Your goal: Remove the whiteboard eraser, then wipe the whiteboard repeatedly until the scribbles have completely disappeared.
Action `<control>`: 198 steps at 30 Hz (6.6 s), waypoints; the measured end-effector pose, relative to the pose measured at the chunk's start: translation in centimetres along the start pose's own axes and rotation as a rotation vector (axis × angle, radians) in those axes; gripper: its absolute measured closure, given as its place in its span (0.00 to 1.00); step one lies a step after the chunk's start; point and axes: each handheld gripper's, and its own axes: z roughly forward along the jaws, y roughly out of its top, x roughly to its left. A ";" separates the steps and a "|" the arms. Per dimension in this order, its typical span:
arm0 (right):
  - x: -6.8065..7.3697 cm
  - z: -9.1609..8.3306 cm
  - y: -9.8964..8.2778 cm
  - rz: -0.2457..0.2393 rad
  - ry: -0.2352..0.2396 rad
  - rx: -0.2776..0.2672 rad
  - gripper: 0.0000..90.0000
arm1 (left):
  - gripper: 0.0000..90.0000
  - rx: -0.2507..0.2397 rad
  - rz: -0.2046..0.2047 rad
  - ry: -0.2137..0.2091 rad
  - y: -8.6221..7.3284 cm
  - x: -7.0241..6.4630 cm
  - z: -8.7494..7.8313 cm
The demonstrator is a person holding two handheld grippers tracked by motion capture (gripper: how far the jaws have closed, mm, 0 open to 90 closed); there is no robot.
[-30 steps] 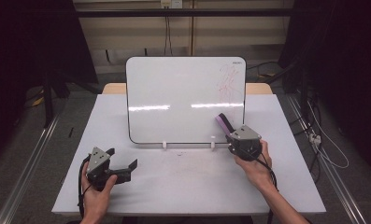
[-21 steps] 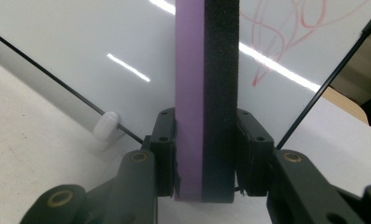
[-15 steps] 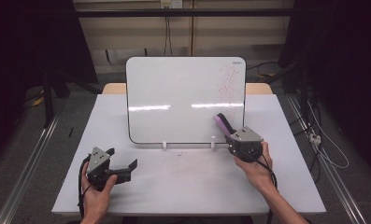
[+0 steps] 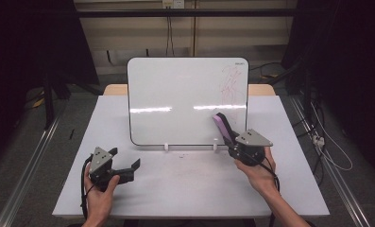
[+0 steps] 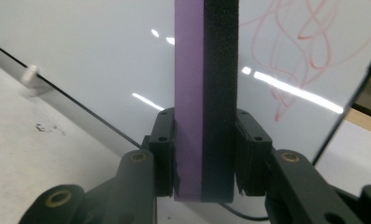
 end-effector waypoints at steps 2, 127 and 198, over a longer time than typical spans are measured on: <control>0.1 0.0 0.0 0.004 0.001 -0.009 0.72 | 0.07 -0.009 -0.010 0.001 0.3 -0.3 0.3; 2.3 0.4 -1.0 0.233 0.184 -0.077 0.07 | 0.46 -0.266 -0.068 -0.329 8.3 -6.8 8.4; -2.2 -5.0 -6.7 0.182 0.017 -0.022 0.06 | 0.46 -0.038 0.458 -0.026 18.7 -13.9 15.9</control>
